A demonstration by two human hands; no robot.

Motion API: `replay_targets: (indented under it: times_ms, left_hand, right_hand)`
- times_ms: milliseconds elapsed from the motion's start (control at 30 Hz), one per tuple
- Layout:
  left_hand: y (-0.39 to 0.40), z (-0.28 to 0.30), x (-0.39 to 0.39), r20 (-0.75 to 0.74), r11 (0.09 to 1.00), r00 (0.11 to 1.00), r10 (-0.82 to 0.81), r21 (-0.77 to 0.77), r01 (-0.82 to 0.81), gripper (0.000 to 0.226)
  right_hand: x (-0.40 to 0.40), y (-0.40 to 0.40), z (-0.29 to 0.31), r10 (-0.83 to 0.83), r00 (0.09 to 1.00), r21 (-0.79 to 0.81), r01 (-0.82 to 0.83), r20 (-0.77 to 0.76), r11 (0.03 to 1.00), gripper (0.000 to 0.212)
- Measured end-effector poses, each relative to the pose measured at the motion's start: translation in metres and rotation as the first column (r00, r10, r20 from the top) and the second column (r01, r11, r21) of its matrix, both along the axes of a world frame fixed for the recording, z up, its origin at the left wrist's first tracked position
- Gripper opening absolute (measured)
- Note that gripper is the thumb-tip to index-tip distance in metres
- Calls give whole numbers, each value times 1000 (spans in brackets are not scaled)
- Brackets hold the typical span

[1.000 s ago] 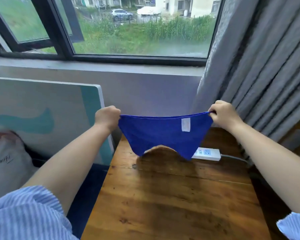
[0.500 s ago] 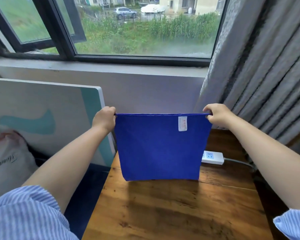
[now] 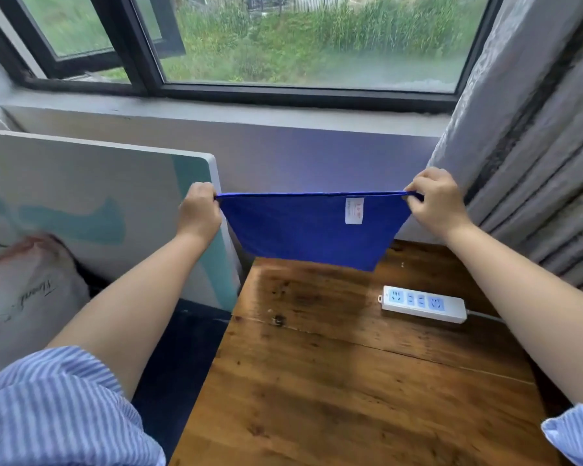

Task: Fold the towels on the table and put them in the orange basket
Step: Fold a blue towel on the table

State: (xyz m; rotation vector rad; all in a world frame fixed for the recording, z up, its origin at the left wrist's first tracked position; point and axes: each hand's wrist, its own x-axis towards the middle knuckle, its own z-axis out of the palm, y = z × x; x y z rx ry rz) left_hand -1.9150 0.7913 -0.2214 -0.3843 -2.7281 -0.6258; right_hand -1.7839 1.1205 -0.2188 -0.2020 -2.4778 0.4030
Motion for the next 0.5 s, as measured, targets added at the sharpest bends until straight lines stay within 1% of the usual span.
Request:
replay_targets:
  times_ms: [67,100,167,233,300,333,367,433,500]
  left_hand:
    - [-17,-23,13,51,974,996,-69,-214,78,19]
    - [-25,-37,20,104,934,989,-103,-332,132,19]
    - [-39,-63,38,239,811,962,-130,-532,242,19]
    - [-50,-91,59,351,672,925,-143,-652,351,18]
    - [-60,-120,82,447,542,880,-162,-704,458,19]
    - [-62,-129,90,469,511,866,-173,-709,486,20]
    - [-65,-141,101,503,478,845,-181,-706,522,20]
    - [-70,-159,119,569,402,803,-179,-702,587,20]
    - [-76,-174,135,632,336,757,-169,-685,647,18]
  right_hand:
    - [14,-8,-20,75,993,32,-78,94,996,4]
    - [25,-12,-31,117,981,48,-126,154,991,4]
    - [47,-22,-57,204,940,59,-229,274,972,10]
    - [74,-34,-88,265,878,33,-303,398,953,14]
    - [100,-47,-123,251,788,-5,-300,563,954,7]
    - [108,-50,-134,225,727,-10,-287,649,958,6]
    - [121,-55,-149,184,659,6,-276,730,961,10]
    - [143,-67,-172,77,521,105,-312,850,944,15]
    - [164,-81,-189,13,422,165,-383,906,909,10]
